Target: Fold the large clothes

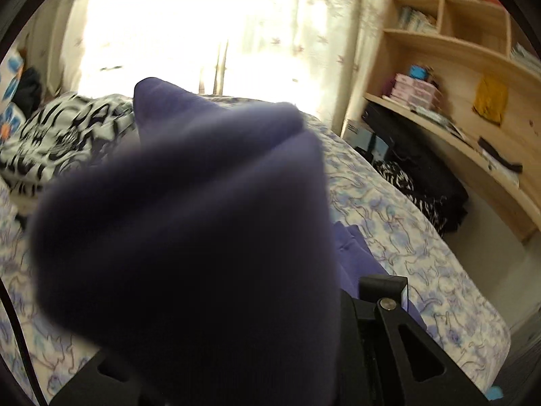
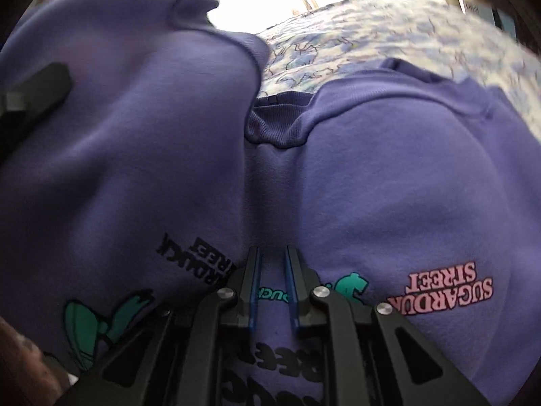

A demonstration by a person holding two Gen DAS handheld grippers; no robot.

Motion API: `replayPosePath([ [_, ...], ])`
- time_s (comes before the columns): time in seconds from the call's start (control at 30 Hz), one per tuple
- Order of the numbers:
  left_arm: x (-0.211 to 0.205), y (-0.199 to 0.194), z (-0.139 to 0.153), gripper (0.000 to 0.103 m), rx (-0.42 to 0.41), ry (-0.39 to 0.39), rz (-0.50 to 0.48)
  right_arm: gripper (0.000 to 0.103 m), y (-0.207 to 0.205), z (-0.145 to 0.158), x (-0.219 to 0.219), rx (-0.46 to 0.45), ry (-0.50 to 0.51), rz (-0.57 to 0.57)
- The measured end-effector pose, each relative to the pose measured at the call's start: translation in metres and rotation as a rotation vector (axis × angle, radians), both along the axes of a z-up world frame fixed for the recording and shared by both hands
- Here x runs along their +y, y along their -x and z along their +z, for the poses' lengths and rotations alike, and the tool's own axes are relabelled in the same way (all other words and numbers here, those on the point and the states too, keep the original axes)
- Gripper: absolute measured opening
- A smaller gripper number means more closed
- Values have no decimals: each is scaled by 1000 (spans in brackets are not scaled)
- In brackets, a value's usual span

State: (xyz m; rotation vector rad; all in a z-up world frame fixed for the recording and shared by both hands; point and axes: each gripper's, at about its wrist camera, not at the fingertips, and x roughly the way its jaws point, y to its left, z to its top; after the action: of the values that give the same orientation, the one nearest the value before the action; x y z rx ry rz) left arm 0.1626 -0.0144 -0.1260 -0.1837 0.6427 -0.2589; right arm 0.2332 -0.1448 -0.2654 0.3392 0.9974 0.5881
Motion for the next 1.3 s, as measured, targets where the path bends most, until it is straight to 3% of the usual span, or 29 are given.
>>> replayPosePath([
  [0.13, -51, -3, 4, 15, -8, -93, -79, 15, 27, 16, -63, 41, -148, -92],
  [0.33, -133, -5, -24, 17, 31, -263, -184, 15, 84, 21, -170, 49, -9, -334],
  [0.43, -177, -2, -47, 20, 31, -411, -197, 15, 100, 16, -204, 73, 38, -412],
  [0.57, -211, 5, -82, 20, 51, -503, -226, 15, 113, 13, -228, 83, 52, -484],
  [0.67, -219, 9, -79, 20, 52, -491, -245, 15, 122, 19, -233, 61, 39, -502],
  [0.83, -231, 21, -89, 21, 7, -610, -269, 15, 127, 19, -233, 63, 57, -500],
  [0.93, -223, 16, -80, 25, 26, -586, -278, 15, 122, 34, -229, 46, 68, -492],
  [1.0, -215, 10, -70, 45, 54, -534, -293, 15, 121, 41, -232, 36, 87, -485],
  [1.07, -208, 7, -58, 84, 96, -471, -348, 15, 120, 53, -234, 31, 102, -476],
  [1.1, -203, 9, -53, 89, 97, -454, -364, 16, 119, 60, -235, 31, 108, -473],
  [1.2, -193, 13, -35, 91, 100, -393, -427, 19, 114, 83, -235, 21, 120, -461],
  [1.3, -179, 16, -20, 91, 170, -288, -483, 24, 107, 106, -230, 4, 126, -432],
])
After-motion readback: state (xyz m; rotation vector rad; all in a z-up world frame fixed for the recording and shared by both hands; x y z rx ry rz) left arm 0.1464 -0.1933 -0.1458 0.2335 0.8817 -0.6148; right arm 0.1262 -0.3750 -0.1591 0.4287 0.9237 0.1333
